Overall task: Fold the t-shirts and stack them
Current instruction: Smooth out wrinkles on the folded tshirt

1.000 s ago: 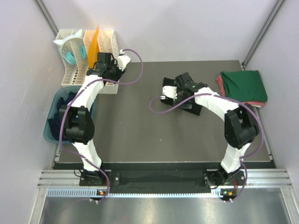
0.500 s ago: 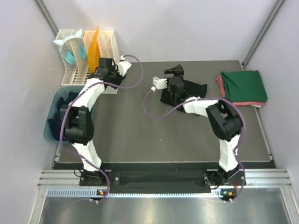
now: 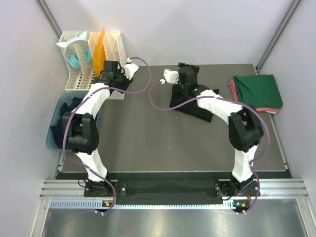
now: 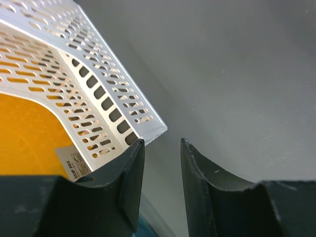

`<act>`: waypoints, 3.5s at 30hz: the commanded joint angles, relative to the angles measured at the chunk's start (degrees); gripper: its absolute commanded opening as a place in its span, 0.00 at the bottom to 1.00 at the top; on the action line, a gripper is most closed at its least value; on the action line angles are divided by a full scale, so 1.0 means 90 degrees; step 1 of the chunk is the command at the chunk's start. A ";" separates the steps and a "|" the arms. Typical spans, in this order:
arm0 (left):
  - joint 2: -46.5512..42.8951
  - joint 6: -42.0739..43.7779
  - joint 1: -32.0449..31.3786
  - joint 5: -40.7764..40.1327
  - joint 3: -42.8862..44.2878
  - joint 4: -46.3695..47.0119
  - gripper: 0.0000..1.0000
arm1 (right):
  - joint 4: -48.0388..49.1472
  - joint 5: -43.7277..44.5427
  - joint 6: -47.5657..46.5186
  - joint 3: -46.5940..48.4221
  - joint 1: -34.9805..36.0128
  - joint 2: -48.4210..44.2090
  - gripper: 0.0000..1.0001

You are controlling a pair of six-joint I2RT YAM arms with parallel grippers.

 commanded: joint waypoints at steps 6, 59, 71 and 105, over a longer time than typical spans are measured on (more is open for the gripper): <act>-0.0109 0.1379 -0.0236 0.1957 0.1000 -0.1919 0.35 | -0.4567 -0.2484 0.2265 0.0050 -0.0896 -0.1616 0.63; 0.3730 0.1333 -0.2659 0.2008 0.3931 -0.0751 0.20 | -0.5294 -0.6159 0.4083 0.1594 -0.3251 0.1725 0.00; 0.3671 0.1362 -0.2494 0.1099 0.3579 -0.0155 0.04 | -0.5216 -0.6080 0.4034 0.1350 -0.3202 0.1646 0.00; 0.2411 0.0492 -0.1790 0.3841 0.3772 -0.1177 0.29 | -0.5128 -0.5739 0.3848 0.1086 -0.2968 0.1392 0.00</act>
